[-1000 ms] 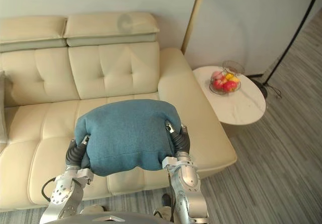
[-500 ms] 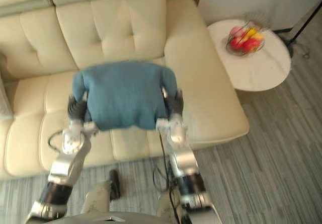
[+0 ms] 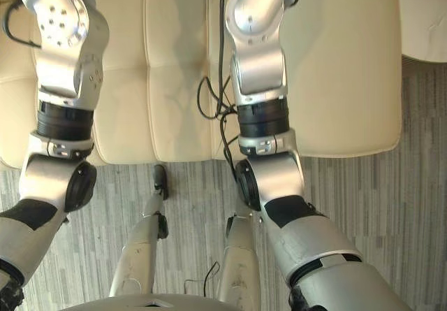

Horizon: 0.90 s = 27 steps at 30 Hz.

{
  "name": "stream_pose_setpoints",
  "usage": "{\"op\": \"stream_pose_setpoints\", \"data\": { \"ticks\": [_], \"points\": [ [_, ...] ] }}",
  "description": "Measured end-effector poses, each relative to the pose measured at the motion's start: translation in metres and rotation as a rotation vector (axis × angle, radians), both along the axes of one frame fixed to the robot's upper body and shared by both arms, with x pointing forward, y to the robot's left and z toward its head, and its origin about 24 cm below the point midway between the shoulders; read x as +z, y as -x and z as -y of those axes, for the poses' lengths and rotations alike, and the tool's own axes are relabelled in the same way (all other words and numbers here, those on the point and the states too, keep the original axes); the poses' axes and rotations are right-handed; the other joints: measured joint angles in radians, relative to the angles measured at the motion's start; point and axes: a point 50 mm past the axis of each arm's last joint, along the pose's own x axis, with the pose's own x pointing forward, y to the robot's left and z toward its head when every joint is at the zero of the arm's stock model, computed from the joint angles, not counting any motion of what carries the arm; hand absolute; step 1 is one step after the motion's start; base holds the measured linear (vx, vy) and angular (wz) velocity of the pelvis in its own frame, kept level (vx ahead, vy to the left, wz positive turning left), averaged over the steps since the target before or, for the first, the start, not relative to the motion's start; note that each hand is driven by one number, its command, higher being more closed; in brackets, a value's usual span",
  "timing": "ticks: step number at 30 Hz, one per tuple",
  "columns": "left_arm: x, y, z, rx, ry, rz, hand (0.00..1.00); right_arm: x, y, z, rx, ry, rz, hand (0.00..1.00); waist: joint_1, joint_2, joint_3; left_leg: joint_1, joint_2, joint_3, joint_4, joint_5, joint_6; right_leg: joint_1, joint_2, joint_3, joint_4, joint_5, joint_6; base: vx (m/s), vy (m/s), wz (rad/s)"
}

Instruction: Pick up cushions and gather them together orderly.

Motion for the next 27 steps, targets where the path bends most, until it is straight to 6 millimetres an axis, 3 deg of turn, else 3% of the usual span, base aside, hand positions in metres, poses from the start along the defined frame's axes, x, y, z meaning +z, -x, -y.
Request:
{"op": "stream_pose_setpoints", "data": {
  "ticks": [4, 9, 14, 17, 19, 27],
  "points": [
    [0.000, -0.015, -0.009, 0.016, 0.067, -0.075, 0.00, 0.016, -0.015, 0.000, 0.013, 0.019, -0.066, 0.00, 0.008, 0.007, 0.004, -0.053, 0.006, -0.014, -0.029, 0.024, -0.006, -0.035, 0.004, -0.030, -0.029, 0.013, -0.001, 0.02, 0.002, 0.13],
    [-0.031, -0.052, -0.015, -0.007, 0.102, -0.334, 0.00, 0.012, -0.045, 0.006, 0.076, 0.121, -0.242, 0.00, 0.027, 0.009, 0.010, -0.137, 0.023, -0.055, -0.029, 0.044, -0.019, -0.086, 0.019, -0.085, -0.029, 0.010, -0.004, 0.03, 0.018, 0.16],
    [-0.041, -0.059, -0.015, -0.044, 0.053, -0.377, 0.00, 0.017, -0.048, 0.022, 0.144, 0.124, -0.262, 0.00, 0.022, 0.009, 0.075, -0.196, 0.030, -0.072, -0.030, 0.061, -0.024, -0.132, 0.025, -0.108, -0.024, 0.008, -0.006, 0.00, 0.038, 0.09],
    [-0.065, -0.066, -0.019, -0.059, 0.048, -0.439, 0.00, 0.007, -0.054, 0.032, 0.190, 0.065, -0.294, 0.00, 0.009, 0.009, 0.094, -0.238, 0.031, -0.074, -0.030, 0.074, -0.024, -0.183, 0.026, -0.105, -0.001, 0.009, -0.007, 0.00, 0.022, -0.01],
    [-0.095, -0.071, -0.020, -0.077, 0.057, -0.518, 0.00, -0.019, -0.063, 0.046, 0.211, -0.002, -0.352, 0.00, -0.004, 0.008, 0.122, -0.238, 0.031, -0.071, -0.030, 0.075, -0.024, -0.188, 0.027, -0.100, 0.007, 0.007, -0.006, -0.02, 0.032, -0.03],
    [-0.121, -0.071, -0.039, -0.062, 0.082, -0.544, 0.00, -0.036, -0.055, 0.059, 0.241, -0.043, -0.302, 0.00, -0.011, 0.002, 0.138, -0.213, 0.034, -0.029, -0.030, 0.074, -0.024, -0.222, 0.032, -0.049, 0.066, -0.007, -0.002, -0.03, -0.002, -0.12]
  ]
}}
